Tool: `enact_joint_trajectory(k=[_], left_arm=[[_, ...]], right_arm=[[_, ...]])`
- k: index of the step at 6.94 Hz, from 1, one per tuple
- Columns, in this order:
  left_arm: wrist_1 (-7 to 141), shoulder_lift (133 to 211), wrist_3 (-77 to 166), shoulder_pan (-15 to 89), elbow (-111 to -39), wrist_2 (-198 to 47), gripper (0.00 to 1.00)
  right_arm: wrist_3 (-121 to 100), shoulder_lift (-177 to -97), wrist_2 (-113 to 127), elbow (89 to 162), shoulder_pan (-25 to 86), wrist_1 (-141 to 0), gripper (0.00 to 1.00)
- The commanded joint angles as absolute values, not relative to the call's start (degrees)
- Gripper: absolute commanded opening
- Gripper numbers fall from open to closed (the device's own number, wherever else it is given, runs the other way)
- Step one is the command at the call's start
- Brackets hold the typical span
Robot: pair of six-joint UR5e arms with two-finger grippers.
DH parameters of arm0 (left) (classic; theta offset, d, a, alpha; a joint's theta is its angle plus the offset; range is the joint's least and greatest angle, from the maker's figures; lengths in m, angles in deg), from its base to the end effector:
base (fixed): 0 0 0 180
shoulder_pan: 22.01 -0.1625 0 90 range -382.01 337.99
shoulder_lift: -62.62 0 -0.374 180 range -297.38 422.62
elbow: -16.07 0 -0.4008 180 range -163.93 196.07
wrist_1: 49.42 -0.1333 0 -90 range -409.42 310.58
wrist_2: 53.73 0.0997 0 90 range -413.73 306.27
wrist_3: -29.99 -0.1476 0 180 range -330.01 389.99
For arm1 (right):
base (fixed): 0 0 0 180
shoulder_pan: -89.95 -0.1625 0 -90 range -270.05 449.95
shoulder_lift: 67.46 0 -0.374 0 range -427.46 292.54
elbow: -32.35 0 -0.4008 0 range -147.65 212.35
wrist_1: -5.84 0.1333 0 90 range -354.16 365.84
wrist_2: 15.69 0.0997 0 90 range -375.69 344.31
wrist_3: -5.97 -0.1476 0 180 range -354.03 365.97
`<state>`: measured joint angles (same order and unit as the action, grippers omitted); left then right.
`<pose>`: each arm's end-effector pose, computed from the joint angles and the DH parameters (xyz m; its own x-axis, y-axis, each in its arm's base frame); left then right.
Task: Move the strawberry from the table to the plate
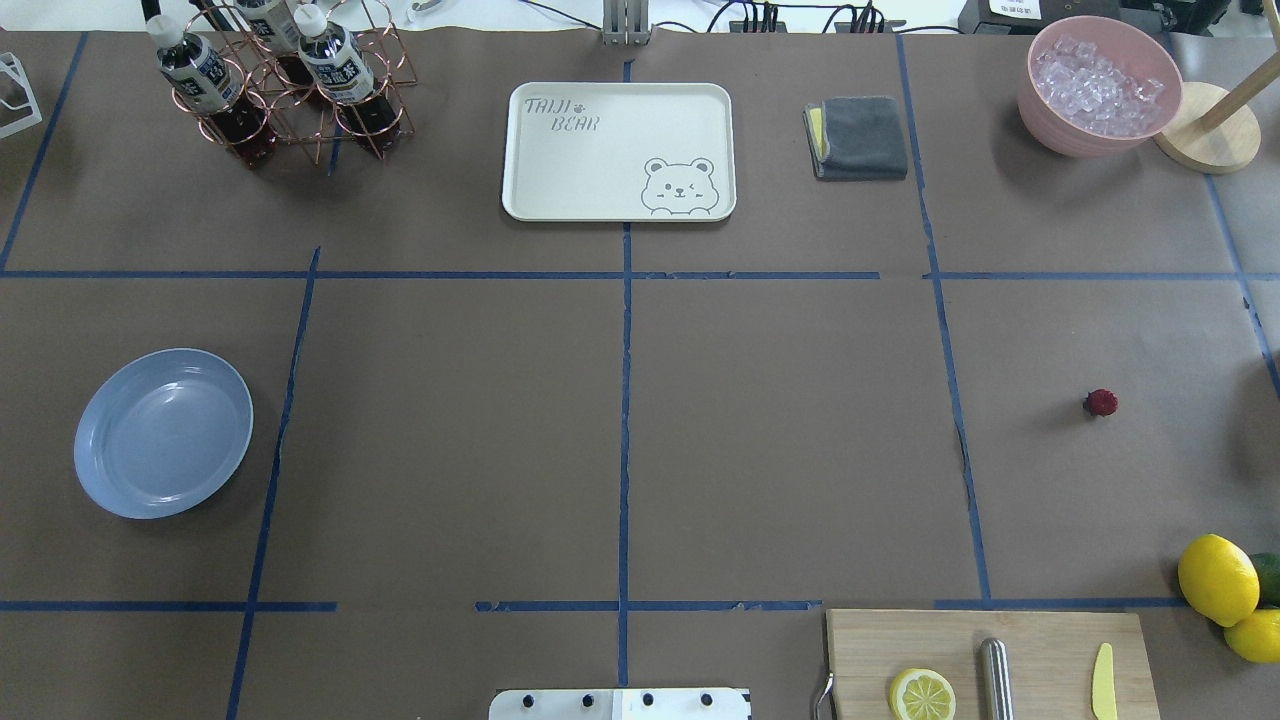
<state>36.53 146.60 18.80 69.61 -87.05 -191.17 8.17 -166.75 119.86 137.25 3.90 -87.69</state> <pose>-0.0377 -0.4625 0.5793 0.6698 0.2134 -0.7112 -0.1037 0.9753 0.1949 -0.0026 -0.4428 0.5921 0.6937 -0.1123 0.7115 0.0955 0.9934 0.0637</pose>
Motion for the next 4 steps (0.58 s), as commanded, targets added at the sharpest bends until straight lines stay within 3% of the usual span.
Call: enact_joint_trajectory(k=[1,4], left_arm=[[36.89,146.9,19.09,69.57,-86.68,-191.72,1.0],[38.02,145.67,18.82,69.57,-88.17,-191.9,1.0]], right_arm=[[8.17,-166.69,119.93,137.29,3.9,-87.76,1.0],[8.17,-166.69,120.19,137.38,3.9,-87.76,1.0]])
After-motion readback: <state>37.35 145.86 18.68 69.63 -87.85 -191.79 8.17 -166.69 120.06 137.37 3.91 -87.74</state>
